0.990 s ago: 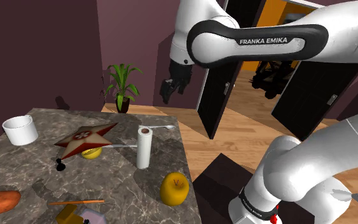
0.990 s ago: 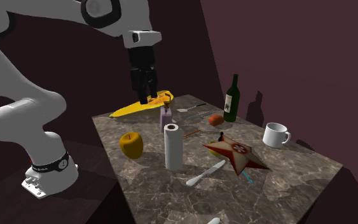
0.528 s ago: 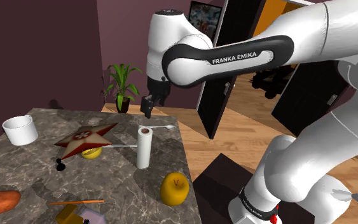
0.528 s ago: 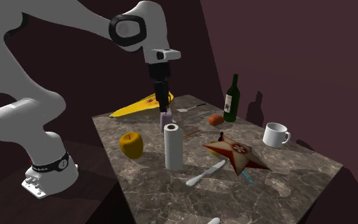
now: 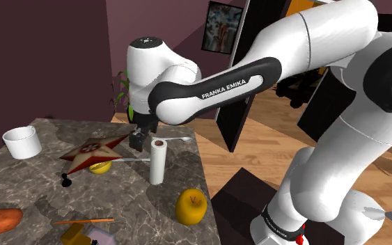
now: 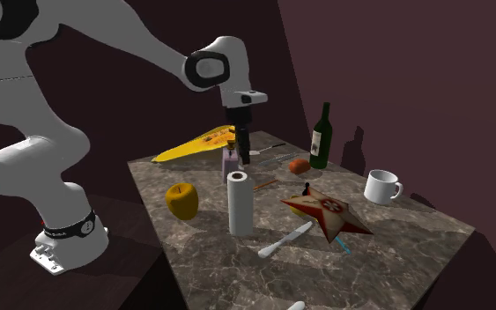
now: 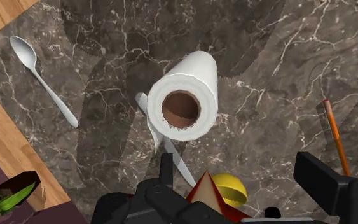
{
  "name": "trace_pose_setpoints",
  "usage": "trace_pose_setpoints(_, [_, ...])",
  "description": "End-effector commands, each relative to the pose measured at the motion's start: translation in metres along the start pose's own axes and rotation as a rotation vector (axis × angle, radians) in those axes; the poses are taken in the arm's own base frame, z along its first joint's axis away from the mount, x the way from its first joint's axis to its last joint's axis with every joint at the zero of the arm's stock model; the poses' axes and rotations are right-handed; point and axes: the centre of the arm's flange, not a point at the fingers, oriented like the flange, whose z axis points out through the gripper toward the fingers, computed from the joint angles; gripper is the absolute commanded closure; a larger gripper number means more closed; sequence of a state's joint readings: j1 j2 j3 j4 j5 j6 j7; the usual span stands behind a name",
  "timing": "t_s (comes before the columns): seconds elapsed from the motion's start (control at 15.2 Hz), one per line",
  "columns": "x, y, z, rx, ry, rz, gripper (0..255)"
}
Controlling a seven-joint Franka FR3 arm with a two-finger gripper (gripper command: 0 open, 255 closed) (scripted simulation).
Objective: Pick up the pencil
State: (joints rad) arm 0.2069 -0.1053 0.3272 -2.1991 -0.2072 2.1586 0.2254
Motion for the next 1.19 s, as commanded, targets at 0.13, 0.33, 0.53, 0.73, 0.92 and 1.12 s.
trace_pose_setpoints(0.13, [0.023,-0.043,0.026,-0.002,-0.002,-0.085,0])
trace_pose_setpoints(0.33, [0.035,-0.075,0.047,-0.005,-0.004,-0.149,0])
trace_pose_setpoints(0.53, [0.045,-0.108,0.068,-0.008,-0.006,-0.212,0])
trace_pose_setpoints(0.73, [0.052,-0.141,0.089,-0.010,-0.008,-0.275,0])
trace_pose_setpoints(0.92, [0.057,-0.174,0.111,-0.013,-0.010,-0.339,0])
trace_pose_setpoints(1.12, [0.061,-0.208,0.132,-0.015,-0.012,-0.402,0])
